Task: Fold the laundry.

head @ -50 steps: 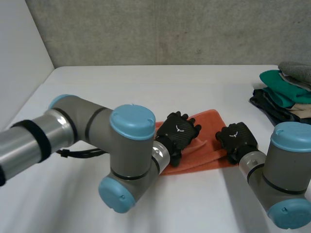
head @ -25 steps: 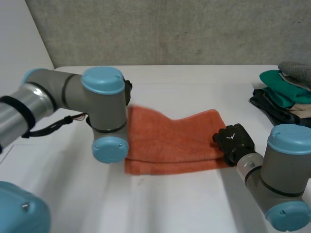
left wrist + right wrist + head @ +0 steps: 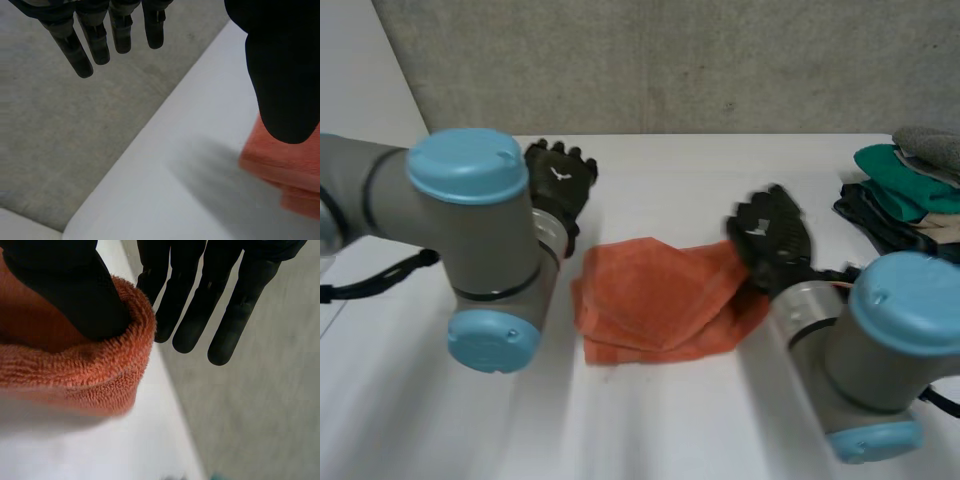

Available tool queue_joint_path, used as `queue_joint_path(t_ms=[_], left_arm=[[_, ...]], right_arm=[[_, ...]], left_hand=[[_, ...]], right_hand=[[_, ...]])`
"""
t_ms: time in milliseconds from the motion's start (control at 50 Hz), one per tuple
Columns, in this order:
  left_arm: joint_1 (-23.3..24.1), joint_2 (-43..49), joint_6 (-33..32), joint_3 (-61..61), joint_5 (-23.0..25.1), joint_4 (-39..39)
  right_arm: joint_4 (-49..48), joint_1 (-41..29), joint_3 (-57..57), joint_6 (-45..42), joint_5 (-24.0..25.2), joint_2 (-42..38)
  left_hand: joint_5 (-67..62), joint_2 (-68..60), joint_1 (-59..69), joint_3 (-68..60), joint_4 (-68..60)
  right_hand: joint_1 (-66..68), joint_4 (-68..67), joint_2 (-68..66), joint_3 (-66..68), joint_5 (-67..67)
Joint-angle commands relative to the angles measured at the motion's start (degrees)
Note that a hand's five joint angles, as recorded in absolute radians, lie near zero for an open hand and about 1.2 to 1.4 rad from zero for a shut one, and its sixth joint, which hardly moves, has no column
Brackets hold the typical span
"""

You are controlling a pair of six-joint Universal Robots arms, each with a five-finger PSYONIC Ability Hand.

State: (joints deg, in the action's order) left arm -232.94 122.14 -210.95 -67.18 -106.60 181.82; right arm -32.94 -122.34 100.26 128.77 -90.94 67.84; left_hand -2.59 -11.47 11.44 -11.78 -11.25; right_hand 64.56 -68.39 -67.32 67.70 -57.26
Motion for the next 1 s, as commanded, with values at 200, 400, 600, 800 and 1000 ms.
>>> queue_joint_path(t_ms=[200, 400, 600, 800, 1000], left_arm=[[-8.4, -8.1, 4.0, -7.5, 5.3, 1.1], [-6.8, -5.7, 7.6, -4.4, 10.4, 0.7], [1.5, 0.6, 16.6, 2.4, 14.8, -1.7], [4.4, 11.4, 19.1, 7.1, 1.0, -16.6], [4.2, 14.1, 12.5, 6.4, -2.1, -18.8]], right_arm=[[-5.6, -13.9, -9.3, -6.9, 21.0, -14.3], [1.4, -5.5, -7.8, 42.7, 8.2, 2.3], [27.9, 4.2, -20.2, 57.3, 18.7, -3.7], [44.1, 3.1, -35.4, 49.2, 18.3, -20.8], [46.1, 1.6, -37.7, 41.9, 11.0, -24.9]], left_hand=[[2.6, 1.5, -1.4, 1.8, 1.2], [2.6, 1.5, -1.4, 1.8, 1.2], [2.6, 1.5, -1.4, 1.8, 1.2], [2.6, 1.5, -1.4, 1.8, 1.2], [2.6, 1.5, -1.4, 1.8, 1.2]], right_hand=[[1.4, 2.4, 1.4, -1.7, 1.3], [-54.6, 58.4, 57.3, -57.7, 57.3], [-54.6, 58.4, 57.3, -57.7, 57.3], [-54.6, 58.4, 57.3, -57.7, 57.3], [-54.6, 58.4, 57.3, -57.7, 57.3]])
